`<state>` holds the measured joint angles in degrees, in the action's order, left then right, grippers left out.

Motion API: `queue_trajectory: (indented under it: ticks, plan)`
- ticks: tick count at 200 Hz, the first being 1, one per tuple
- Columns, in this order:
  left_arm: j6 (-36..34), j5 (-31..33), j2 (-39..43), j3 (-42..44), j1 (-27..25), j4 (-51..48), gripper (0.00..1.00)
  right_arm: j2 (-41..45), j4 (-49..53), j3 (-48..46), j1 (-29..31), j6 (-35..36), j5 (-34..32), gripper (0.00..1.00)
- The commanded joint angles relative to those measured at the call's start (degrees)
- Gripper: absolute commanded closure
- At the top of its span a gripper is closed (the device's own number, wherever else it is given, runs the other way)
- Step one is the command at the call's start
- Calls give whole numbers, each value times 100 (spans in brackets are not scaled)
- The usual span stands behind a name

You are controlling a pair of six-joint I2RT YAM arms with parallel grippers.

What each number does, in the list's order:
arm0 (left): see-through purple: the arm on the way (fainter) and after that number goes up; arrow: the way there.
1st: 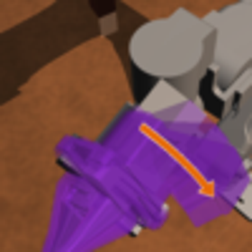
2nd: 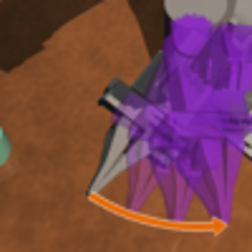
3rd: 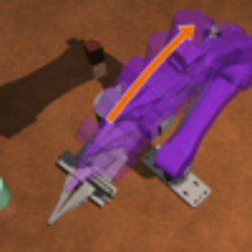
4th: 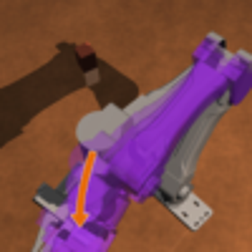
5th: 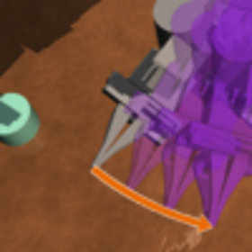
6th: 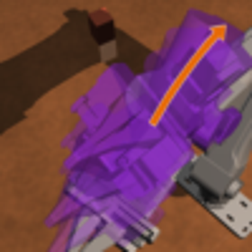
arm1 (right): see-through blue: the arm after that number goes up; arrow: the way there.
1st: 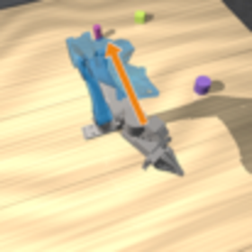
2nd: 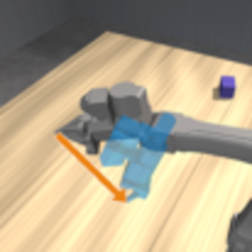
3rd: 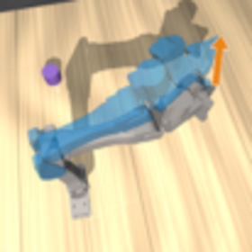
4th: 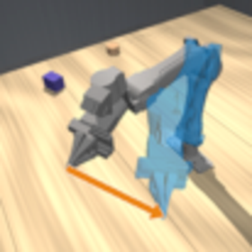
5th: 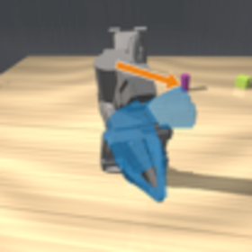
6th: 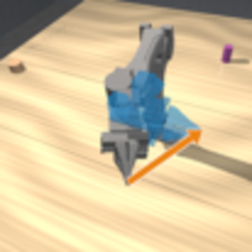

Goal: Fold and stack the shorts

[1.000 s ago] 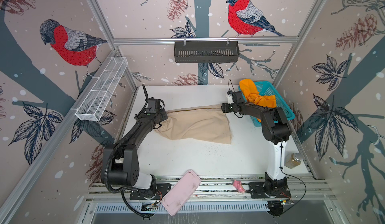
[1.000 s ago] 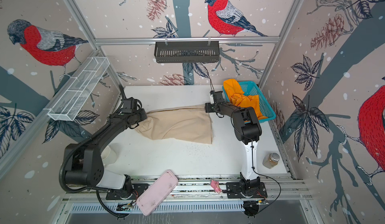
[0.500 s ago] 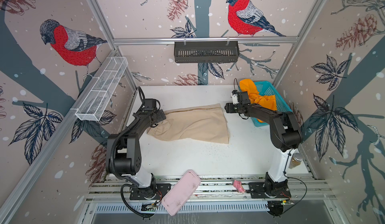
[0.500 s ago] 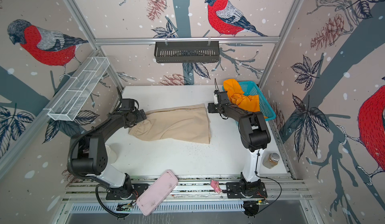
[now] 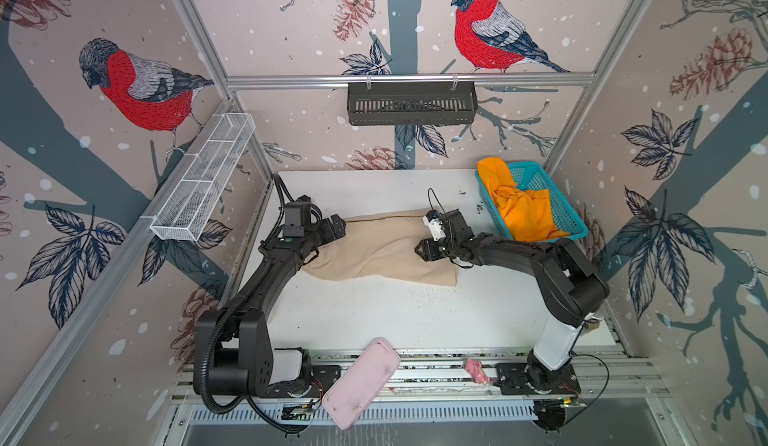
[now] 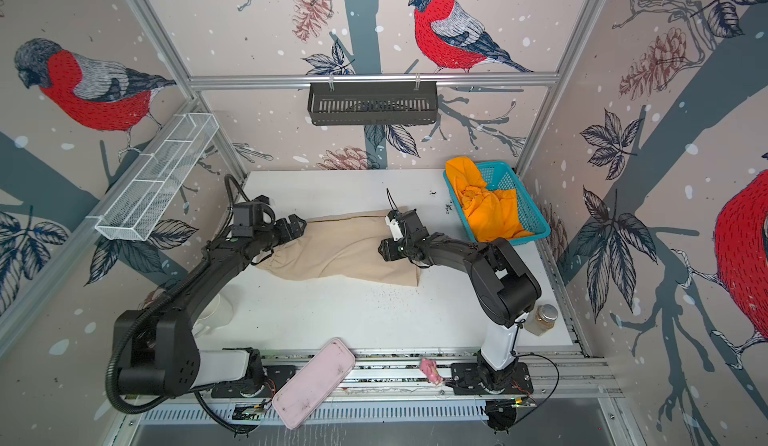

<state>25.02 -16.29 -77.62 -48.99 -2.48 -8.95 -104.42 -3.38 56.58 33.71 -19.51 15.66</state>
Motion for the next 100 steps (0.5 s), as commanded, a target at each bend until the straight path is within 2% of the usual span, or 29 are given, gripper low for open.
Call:
queue_trajectory:
  ticks: [1, 41, 100]
  plan:
    - [-128, -370, -209, 99, -22, 897, 3, -89, -397, -151, -9, -402, 76, 41]
    - [-326, 245, -773, 83, 78, 1038, 3, -113, -14, -320, -388, -409, -33, 46]
    - [-335, 692, -1220, 433, 244, 1166, 3, 71, 143, -727, -1025, -355, -87, 47]
